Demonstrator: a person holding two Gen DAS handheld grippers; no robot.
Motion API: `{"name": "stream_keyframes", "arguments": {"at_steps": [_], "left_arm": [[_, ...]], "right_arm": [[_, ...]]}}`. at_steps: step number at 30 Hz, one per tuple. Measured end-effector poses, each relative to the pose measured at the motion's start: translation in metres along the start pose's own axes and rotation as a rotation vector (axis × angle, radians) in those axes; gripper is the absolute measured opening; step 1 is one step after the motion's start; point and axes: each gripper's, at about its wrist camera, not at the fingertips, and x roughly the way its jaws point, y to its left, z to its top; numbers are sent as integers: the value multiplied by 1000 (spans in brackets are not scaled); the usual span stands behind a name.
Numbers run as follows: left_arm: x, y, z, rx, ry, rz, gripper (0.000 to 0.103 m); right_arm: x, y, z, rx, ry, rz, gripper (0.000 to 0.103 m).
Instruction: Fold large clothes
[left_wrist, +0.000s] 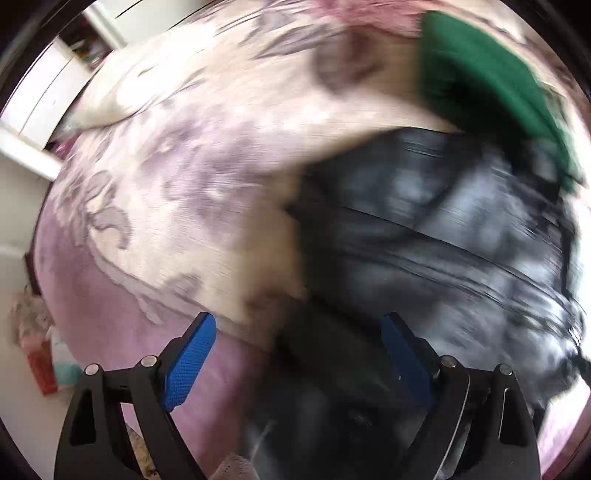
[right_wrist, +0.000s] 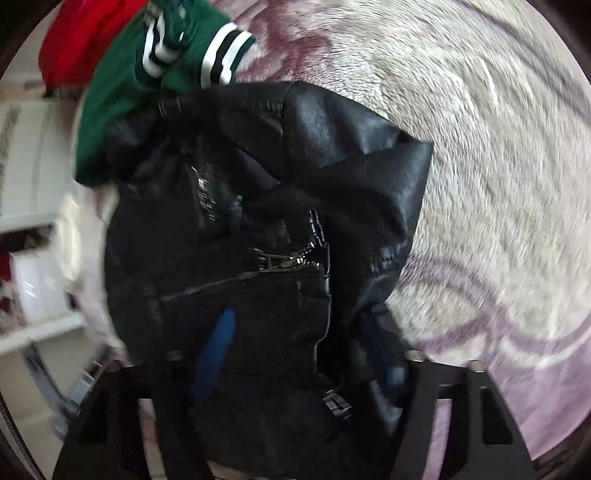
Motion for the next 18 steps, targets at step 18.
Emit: {"name": "stream_keyframes", "arguments": {"at_steps": [18], "left_arm": [[64,-13,33,51,47,-12,95]], "right_arm": [[-49,-15,-22,83,-51,-161,8]]}}
